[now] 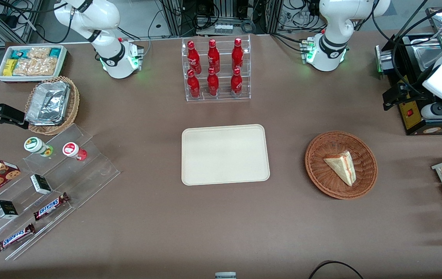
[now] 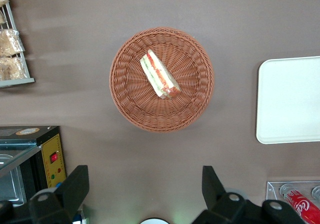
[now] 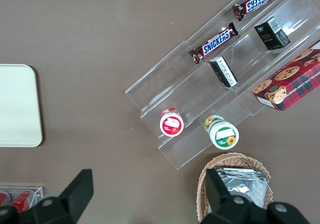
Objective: Place sandwich from basket to tray
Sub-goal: 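Move the left gripper over the sandwich in the wicker basket and lower it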
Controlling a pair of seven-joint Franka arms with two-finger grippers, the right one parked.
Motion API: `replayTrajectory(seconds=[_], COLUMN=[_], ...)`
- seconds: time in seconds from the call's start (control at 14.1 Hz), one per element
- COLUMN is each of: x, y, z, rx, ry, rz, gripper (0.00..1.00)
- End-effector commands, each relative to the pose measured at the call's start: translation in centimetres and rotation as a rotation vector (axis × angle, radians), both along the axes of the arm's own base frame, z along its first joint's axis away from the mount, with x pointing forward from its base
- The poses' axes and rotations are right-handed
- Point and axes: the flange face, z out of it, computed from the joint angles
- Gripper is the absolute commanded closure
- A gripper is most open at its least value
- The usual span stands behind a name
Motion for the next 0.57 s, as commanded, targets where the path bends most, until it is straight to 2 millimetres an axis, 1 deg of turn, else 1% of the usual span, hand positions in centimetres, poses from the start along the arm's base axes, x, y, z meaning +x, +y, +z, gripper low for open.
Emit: replayTrajectory(seconds=[0.0, 0.14, 0.5], x=[0.6, 0.6, 2.3], y=[-0.4, -0.3, 0.1], z=[0.4, 0.3, -2.4], rx=[-0.009, -0.010, -0.003], ry=[-0.012, -0.011, 0.002], rz=[-0.022, -0.019, -0.001], gripper=[0.00, 0.00, 0.00])
